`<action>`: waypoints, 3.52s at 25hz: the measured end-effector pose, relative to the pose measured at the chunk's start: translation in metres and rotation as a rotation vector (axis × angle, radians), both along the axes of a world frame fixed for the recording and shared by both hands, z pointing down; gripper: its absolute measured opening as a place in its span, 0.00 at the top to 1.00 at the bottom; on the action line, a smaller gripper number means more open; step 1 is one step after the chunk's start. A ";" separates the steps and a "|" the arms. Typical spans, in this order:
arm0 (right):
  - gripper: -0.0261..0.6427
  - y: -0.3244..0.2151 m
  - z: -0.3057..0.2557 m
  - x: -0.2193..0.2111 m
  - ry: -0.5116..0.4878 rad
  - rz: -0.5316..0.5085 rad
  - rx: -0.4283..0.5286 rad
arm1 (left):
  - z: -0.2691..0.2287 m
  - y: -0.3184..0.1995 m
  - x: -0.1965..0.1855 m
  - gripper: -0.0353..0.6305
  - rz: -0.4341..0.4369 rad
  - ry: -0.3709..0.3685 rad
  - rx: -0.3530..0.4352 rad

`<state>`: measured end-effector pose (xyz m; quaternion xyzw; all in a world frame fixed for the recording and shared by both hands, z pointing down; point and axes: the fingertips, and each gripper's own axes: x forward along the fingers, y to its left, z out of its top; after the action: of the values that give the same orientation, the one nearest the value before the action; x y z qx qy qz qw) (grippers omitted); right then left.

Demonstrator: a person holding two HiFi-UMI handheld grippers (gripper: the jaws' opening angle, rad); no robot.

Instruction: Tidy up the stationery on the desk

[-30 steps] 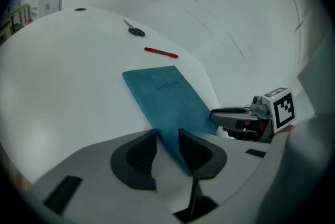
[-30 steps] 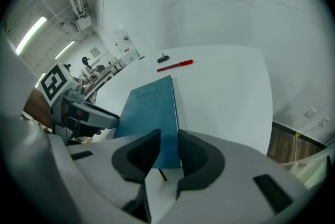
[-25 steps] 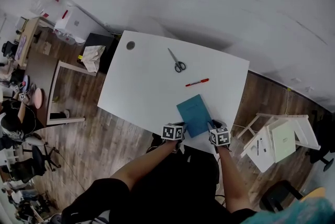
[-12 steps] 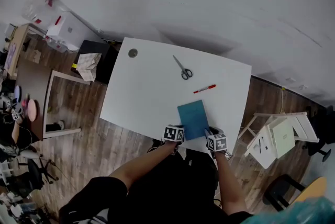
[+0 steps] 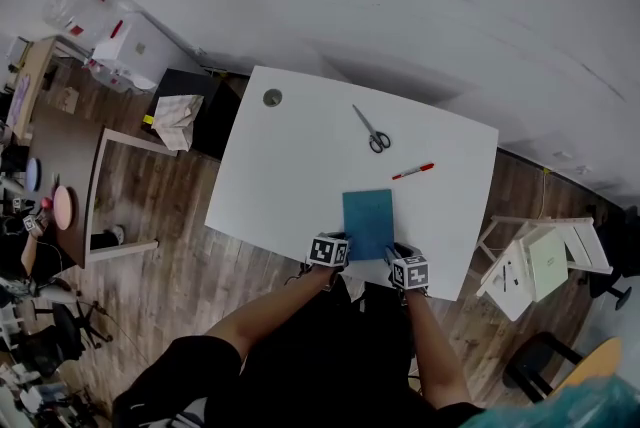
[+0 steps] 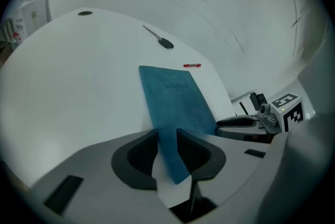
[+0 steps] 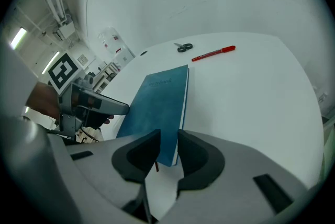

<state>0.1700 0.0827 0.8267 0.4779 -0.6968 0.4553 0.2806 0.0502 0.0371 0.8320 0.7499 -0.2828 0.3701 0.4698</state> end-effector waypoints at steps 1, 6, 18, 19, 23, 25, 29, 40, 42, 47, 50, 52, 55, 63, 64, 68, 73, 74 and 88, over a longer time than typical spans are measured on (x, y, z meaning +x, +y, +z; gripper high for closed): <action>0.80 -0.002 0.000 -0.006 0.000 -0.006 -0.001 | 0.000 -0.003 -0.005 0.77 -0.002 -0.002 0.000; 0.80 -0.009 0.006 -0.032 0.016 -0.022 -0.018 | 0.003 -0.010 -0.021 0.70 -0.019 0.011 -0.011; 0.80 -0.035 0.003 -0.094 0.027 -0.012 -0.016 | 0.004 -0.044 -0.085 0.71 -0.059 -0.001 0.005; 0.80 -0.038 0.002 -0.101 0.029 -0.014 -0.015 | 0.004 -0.047 -0.091 0.71 -0.065 -0.001 0.005; 0.80 -0.051 0.002 -0.126 0.038 -0.018 -0.010 | 0.004 -0.060 -0.117 0.72 -0.066 -0.008 0.012; 0.80 -0.058 0.002 -0.141 0.048 -0.021 -0.005 | 0.004 -0.068 -0.132 0.73 -0.057 -0.017 0.028; 0.80 -0.072 0.004 -0.176 0.049 -0.044 -0.006 | 0.005 -0.088 -0.165 0.72 -0.088 -0.024 0.045; 0.80 -0.126 -0.005 -0.268 0.034 -0.215 0.029 | -0.002 -0.154 -0.254 0.72 -0.233 -0.013 0.073; 0.80 -0.133 -0.005 -0.278 0.028 -0.220 0.029 | -0.004 -0.165 -0.262 0.72 -0.222 -0.020 0.092; 0.80 -0.144 0.002 -0.293 0.026 -0.209 0.015 | -0.005 -0.182 -0.273 0.72 -0.203 -0.023 0.106; 0.80 -0.152 0.005 -0.298 0.040 -0.239 0.012 | -0.006 -0.188 -0.278 0.72 -0.213 -0.014 0.102; 0.80 -0.159 0.005 -0.301 0.062 -0.284 0.028 | -0.007 -0.192 -0.278 0.72 -0.214 -0.006 0.104; 0.80 -0.170 0.004 -0.304 0.054 -0.308 0.030 | -0.008 -0.201 -0.278 0.72 -0.203 -0.001 0.111; 0.80 -0.175 0.003 -0.308 0.016 -0.293 0.006 | -0.015 -0.207 -0.270 0.72 -0.220 0.082 0.094; 0.80 -0.174 0.002 -0.305 0.017 -0.284 0.010 | -0.015 -0.204 -0.270 0.72 -0.221 0.085 0.097; 0.80 -0.172 -0.005 -0.274 0.029 -0.219 0.032 | -0.016 -0.197 -0.261 0.72 -0.198 0.092 0.119; 0.80 -0.163 -0.022 -0.206 0.025 -0.041 0.073 | -0.012 -0.176 -0.224 0.72 -0.126 0.120 0.129; 0.80 -0.160 -0.027 -0.191 0.023 -0.002 0.083 | -0.013 -0.172 -0.213 0.72 -0.103 0.124 0.134; 0.80 -0.106 -0.064 0.006 -0.057 0.310 0.191 | -0.038 -0.126 -0.011 0.72 0.164 0.126 0.188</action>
<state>0.1759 -0.0234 0.7629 0.5910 -0.6625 0.4381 0.1409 0.0394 -0.0891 0.7943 0.8330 -0.2241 0.3314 0.3822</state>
